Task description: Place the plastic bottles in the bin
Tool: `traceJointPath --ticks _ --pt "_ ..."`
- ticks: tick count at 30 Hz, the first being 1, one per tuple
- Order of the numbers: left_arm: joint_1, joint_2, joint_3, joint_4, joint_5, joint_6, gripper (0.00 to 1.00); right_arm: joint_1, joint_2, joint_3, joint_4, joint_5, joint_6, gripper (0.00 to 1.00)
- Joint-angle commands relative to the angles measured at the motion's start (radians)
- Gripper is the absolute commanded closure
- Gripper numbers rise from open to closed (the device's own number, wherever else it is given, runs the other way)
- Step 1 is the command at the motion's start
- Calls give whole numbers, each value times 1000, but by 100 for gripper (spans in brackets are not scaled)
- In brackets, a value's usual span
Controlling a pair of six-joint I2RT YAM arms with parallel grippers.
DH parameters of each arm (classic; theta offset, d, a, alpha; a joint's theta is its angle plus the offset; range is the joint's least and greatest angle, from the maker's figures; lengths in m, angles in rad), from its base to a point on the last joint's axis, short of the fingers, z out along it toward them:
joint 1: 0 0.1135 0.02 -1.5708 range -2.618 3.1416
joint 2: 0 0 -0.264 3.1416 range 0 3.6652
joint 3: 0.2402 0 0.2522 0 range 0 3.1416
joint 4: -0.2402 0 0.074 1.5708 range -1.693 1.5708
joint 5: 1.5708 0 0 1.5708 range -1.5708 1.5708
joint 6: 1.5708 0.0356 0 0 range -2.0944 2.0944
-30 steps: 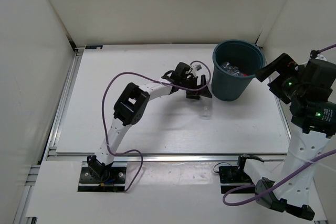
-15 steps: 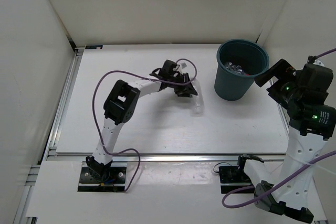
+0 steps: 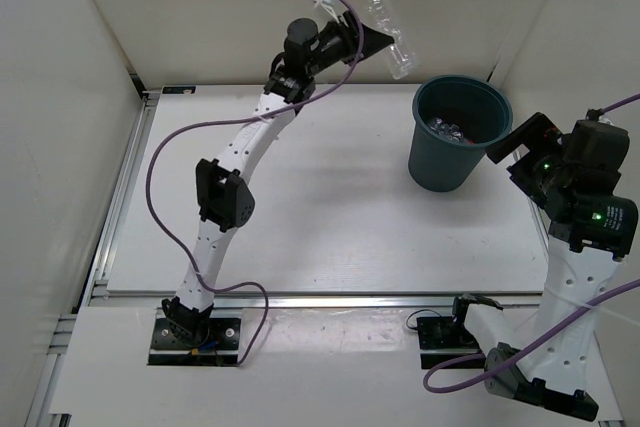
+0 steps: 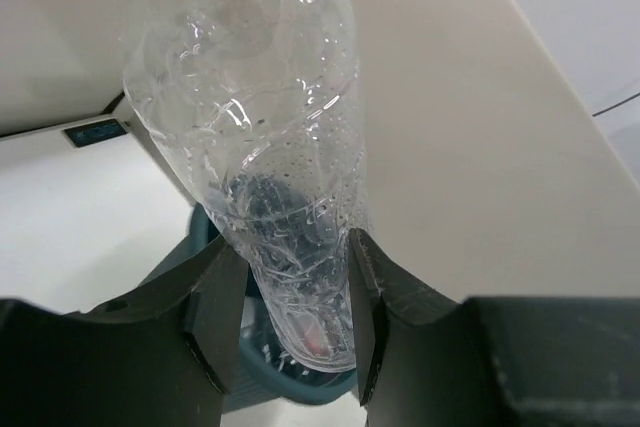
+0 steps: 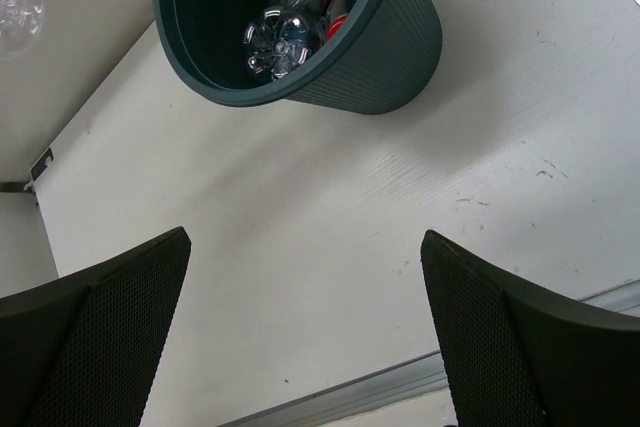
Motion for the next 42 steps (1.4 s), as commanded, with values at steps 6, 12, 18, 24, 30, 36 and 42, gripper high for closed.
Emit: traceJointPath --ticks 6,12,18,24,30,36,42 --pt "-147 18 -25 178 -271 74 55 -2 -29 38 -35 28 3 0" --pt "-202 88 16 167 -292 113 51 -2 -38 72 -64 4 3 0" --pt "-261 97 1 118 -279 187 44 -2 -81 72 -93 -15 -6 0" --pt "-253 -21 -114 5 -271 340 0 -2 -101 72 -93 -6 -16 0" --pt "-150 -316 -424 -69 -248 411 0 -2 -57 72 -84 8 17 0" --pt "-107 -788 -963 -147 -473 457 0 -2 -23 -18 -29 -95 39 0" --pt "-77 -1165 -1309 -257 -768 560 0 -2 -29 -138 68 -62 40 0"
